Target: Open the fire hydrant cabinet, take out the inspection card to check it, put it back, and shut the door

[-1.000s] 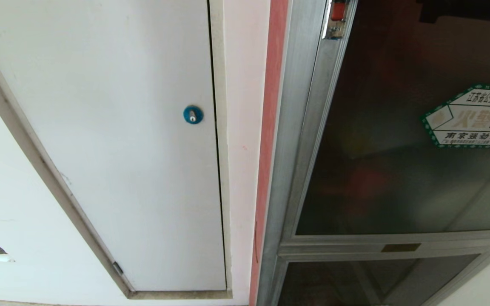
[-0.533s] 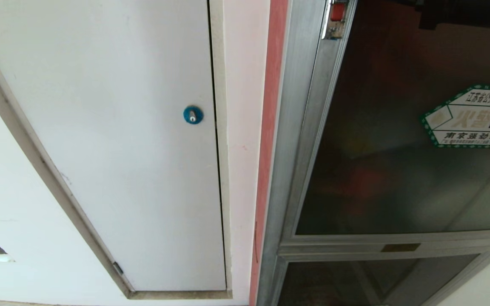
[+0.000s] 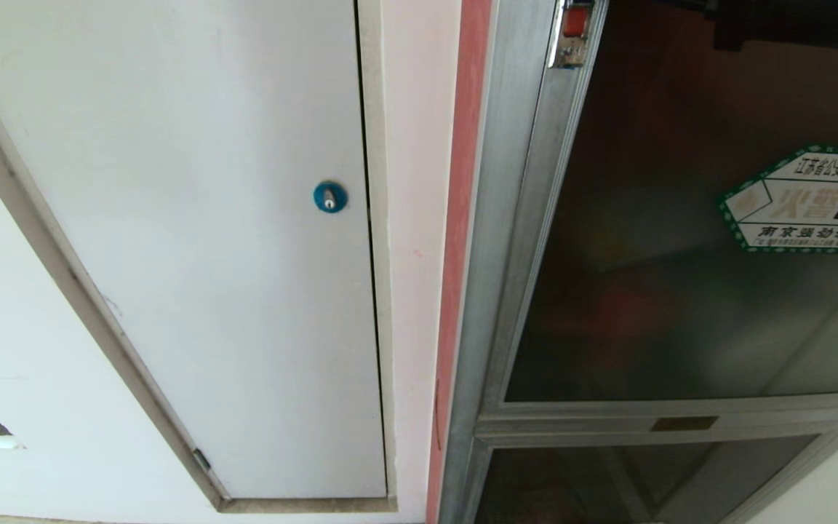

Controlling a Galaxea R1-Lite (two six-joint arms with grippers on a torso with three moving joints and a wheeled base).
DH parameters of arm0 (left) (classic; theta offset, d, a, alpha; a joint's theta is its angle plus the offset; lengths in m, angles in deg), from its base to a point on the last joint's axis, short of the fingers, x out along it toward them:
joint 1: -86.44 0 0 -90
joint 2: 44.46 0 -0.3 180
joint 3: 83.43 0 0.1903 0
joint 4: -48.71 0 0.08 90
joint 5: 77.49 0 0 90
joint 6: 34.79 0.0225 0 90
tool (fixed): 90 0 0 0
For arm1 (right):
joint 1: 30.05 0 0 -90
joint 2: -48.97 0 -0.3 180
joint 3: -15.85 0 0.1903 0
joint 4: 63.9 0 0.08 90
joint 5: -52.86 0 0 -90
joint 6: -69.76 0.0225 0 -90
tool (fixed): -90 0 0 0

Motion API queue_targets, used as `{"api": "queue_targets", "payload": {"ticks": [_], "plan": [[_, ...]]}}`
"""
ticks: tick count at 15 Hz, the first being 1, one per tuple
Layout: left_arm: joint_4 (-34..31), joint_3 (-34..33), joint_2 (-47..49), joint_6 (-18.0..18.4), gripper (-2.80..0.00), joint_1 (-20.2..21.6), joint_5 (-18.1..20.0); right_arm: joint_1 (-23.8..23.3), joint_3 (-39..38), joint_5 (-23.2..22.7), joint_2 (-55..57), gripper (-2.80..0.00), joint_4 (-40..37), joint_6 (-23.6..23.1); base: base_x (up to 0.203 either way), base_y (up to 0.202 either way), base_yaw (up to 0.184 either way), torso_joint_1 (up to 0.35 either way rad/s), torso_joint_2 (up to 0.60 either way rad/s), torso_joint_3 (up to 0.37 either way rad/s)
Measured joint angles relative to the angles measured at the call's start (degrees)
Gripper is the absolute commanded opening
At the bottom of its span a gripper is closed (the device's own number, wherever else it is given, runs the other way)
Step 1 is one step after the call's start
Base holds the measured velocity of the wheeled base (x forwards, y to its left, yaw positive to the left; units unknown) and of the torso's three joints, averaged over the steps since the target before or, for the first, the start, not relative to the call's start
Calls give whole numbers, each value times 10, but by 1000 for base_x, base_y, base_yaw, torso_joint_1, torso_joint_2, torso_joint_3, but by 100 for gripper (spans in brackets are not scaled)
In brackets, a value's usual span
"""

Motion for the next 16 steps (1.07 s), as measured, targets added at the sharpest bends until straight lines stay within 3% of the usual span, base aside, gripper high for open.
{"api": "queue_targets", "payload": {"ticks": [16], "plan": [[0,0,0,0,-280,0,0,9,4,65,14,-280,-5,-2,0,0,0,0,0,0]]}}
